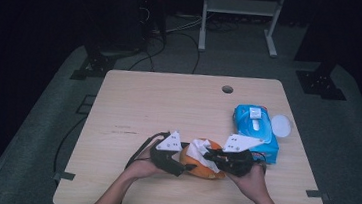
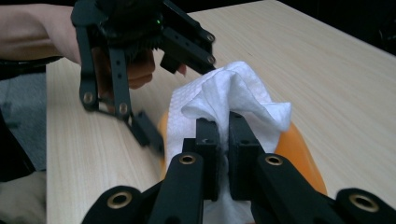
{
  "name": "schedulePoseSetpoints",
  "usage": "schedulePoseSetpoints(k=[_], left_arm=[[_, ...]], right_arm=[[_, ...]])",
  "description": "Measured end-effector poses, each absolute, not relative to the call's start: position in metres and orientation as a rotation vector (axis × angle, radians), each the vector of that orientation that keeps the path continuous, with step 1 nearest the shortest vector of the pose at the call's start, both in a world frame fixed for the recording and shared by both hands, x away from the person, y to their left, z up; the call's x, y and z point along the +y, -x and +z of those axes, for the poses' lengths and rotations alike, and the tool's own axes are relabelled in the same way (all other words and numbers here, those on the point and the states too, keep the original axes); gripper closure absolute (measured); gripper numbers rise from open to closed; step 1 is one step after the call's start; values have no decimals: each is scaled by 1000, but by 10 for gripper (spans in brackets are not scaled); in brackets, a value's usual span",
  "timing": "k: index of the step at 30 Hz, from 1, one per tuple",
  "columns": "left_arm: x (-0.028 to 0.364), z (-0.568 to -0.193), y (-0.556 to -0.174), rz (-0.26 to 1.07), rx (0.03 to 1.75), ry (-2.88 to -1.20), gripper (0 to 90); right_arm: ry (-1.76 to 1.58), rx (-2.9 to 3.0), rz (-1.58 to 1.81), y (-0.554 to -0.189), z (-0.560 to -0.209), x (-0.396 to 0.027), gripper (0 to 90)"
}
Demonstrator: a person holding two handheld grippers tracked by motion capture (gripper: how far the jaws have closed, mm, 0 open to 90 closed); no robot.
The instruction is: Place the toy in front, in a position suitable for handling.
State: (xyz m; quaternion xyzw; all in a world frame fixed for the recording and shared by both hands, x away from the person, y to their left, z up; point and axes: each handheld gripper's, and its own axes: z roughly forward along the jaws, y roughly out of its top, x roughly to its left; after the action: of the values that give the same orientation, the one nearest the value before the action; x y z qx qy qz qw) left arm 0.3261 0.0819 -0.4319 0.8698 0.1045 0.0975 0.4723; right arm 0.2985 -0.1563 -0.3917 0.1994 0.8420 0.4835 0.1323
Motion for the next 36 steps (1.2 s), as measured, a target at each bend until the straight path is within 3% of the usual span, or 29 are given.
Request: schedulePoseSetpoints(k=[7,10,13,18,21,23,36], left_arm=[[88,-438,-331,214,301,-2116,272],[88,-440,-332,203,324,-2117,179],[86,-438,-335,111,381,-2062,98],[89,-438,-339,68,435,-2029,108],[95,-440,-341,93,441,-2058,220],[98,-442,-342,82,452,-2059,243],[101,-448,-343,89,476,-2080,249]], right_arm=[[-624,2409,1350,-306,-394,-169,841],[-717,2413,1327,-311,-406,-189,841],[-758,2411,1351,-311,-410,-195,840],[-729,2418,1334,-310,-407,-187,840],[-700,2415,1351,-309,-404,-175,839],[-708,2414,1367,-310,-405,-177,839],[-848,2465,1356,-298,-429,-206,838]])
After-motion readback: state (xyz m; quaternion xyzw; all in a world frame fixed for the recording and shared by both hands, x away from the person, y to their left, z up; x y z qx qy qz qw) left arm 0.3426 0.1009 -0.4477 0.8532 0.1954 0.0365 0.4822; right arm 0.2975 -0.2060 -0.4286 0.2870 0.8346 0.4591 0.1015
